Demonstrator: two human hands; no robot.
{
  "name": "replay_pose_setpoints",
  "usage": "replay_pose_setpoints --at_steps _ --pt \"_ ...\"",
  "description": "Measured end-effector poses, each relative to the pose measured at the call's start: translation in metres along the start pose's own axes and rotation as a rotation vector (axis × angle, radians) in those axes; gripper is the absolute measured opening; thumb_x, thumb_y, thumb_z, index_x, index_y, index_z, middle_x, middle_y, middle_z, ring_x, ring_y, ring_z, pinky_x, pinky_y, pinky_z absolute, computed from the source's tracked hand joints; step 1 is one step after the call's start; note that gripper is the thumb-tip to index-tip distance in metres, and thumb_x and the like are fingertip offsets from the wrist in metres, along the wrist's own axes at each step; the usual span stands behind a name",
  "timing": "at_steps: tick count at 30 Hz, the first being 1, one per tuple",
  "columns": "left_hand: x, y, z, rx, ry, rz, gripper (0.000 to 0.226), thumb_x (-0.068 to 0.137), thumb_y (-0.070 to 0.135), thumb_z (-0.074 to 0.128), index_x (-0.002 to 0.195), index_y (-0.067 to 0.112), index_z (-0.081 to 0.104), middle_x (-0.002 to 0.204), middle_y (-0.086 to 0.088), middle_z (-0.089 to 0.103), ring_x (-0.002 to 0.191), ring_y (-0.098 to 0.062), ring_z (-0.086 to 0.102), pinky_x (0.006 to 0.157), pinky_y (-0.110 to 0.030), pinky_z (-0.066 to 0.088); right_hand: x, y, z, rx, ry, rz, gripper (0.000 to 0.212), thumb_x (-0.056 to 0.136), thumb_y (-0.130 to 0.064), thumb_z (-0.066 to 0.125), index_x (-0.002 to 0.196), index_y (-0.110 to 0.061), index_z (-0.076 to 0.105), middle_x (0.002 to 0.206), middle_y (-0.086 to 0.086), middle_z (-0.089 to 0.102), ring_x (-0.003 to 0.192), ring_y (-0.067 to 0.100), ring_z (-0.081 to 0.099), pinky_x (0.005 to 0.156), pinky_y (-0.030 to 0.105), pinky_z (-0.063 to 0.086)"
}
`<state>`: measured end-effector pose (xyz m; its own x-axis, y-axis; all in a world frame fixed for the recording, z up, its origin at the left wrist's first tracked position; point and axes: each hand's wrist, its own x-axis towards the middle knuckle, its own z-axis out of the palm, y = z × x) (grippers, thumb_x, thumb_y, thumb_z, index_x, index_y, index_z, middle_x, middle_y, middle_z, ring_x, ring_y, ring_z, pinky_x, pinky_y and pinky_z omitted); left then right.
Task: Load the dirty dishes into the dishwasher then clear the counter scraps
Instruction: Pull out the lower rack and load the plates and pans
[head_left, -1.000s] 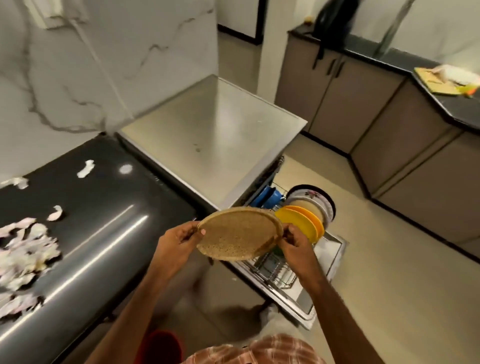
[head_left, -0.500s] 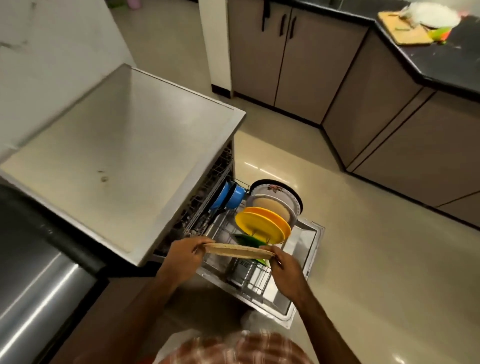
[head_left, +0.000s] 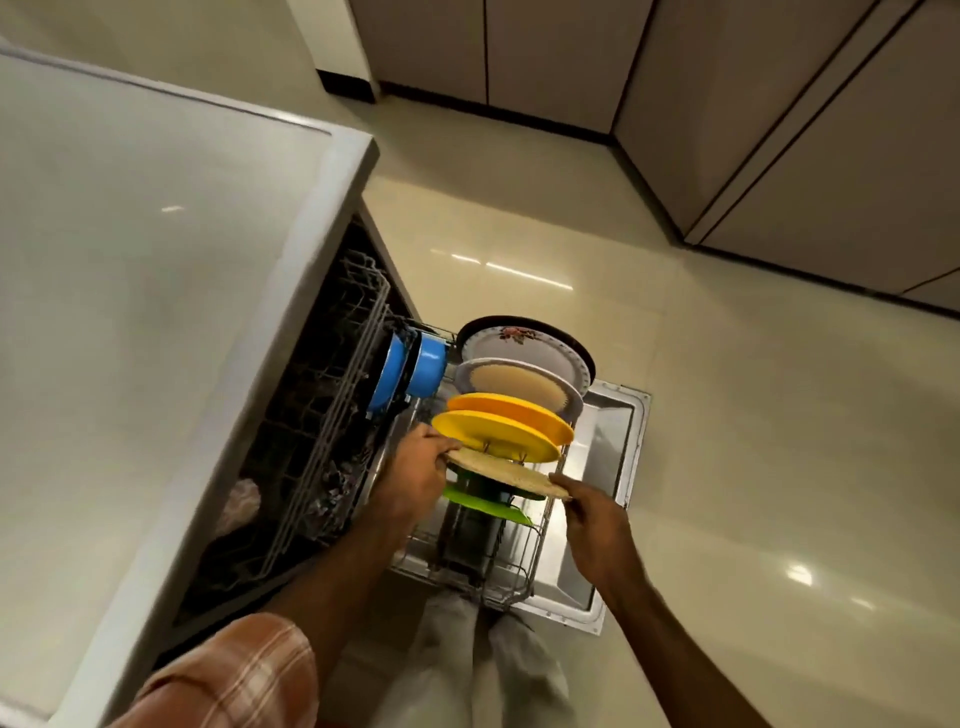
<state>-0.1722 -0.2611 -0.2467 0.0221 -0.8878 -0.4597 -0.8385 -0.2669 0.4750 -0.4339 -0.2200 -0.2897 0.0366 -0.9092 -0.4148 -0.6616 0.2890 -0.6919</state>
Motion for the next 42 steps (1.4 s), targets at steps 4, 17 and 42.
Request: replay_pose_setpoints --at_steps 4,17,42 --pt "0.056 -0.032 0.039 0.024 -0.028 -0.009 0.032 0.096 0.0 0.054 0.12 0.009 0.072 0.124 -0.013 0.06 0.112 -0.028 0.058 0.097 -0.022 0.04 0.035 0.027 0.034 -0.04 -0.02 0.037 0.043 0.1 -0.001 0.057 0.135 -0.022 0.069 0.122 0.005 0.071 0.098 0.021 0.065 0.088 0.014 0.046" --pt "0.119 -0.098 0.128 0.02 -0.146 -0.097 0.031 0.099 0.01 0.054 0.126 0.007 0.067 0.125 -0.014 0.063 0.113 -0.029 0.058 0.104 -0.041 0.046 0.098 0.065 0.086 -0.094 -0.091 0.178 0.042 0.102 -0.001 0.05 0.136 -0.02 0.067 0.123 0.009 0.069 0.099 0.023 0.063 0.087 0.026 0.047" --pt "0.088 -0.064 0.091 -0.034 -0.35 -0.183 0.058 0.099 0.016 0.057 0.153 0.012 0.036 0.141 -0.012 0.049 0.124 -0.026 0.053 0.102 -0.042 0.05 0.066 -0.002 0.067 -0.048 -0.193 0.216 0.054 0.103 -0.024 0.05 0.156 -0.022 0.042 0.142 0.005 0.062 0.122 0.027 0.061 0.094 0.028 0.045"
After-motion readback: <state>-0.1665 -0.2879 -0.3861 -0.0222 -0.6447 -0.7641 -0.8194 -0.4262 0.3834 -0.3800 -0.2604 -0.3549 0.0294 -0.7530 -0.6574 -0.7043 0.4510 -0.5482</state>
